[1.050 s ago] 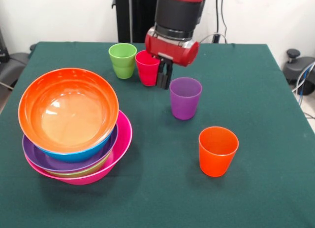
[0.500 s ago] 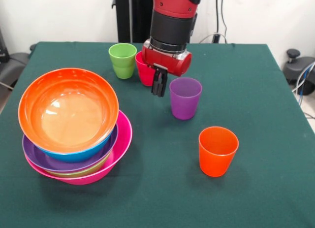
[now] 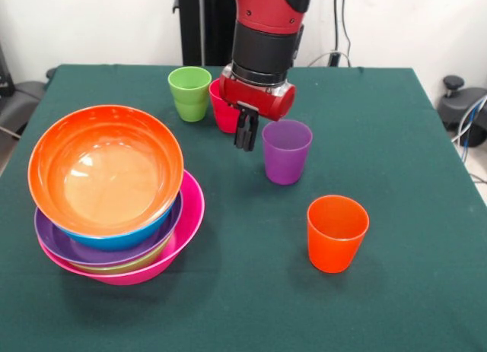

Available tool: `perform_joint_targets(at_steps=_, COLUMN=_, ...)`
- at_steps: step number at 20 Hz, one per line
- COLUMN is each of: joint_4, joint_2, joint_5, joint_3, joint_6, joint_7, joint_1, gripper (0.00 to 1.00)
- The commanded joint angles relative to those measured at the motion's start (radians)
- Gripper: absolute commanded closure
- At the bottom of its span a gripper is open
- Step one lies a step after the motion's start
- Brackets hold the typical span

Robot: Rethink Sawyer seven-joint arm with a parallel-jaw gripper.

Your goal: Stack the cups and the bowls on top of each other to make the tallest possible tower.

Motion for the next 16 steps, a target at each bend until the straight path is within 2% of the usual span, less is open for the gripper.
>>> perform_joint_targets(at_steps=1, joint_4=0.051, joint_2=-0.020, joint_5=-0.073, joint_3=0.106, joint_6=-0.016, joint_7=0.006, joint_1=-0.012, gripper=1.00)
perform_joint_targets(at_steps=9, joint_4=0.123, joint_2=-0.210, joint_5=-0.021, joint_3=0.155, joint_6=0.134, joint_7=-0.021, joint_1=-0.044, gripper=1.00)
perform_joint_targets(at_steps=12, joint_4=0.136, joint_2=-0.253, joint_5=-0.010, joint_3=0.157, joint_6=0.171, joint_7=-0.020, joint_1=-0.042, gripper=1.00)
perform_joint_targets(at_steps=16, joint_4=0.118, joint_2=-0.248, joint_5=-0.017, joint_3=0.153, joint_6=0.178, joint_7=-0.017, joint_1=-0.043, gripper=1.00)
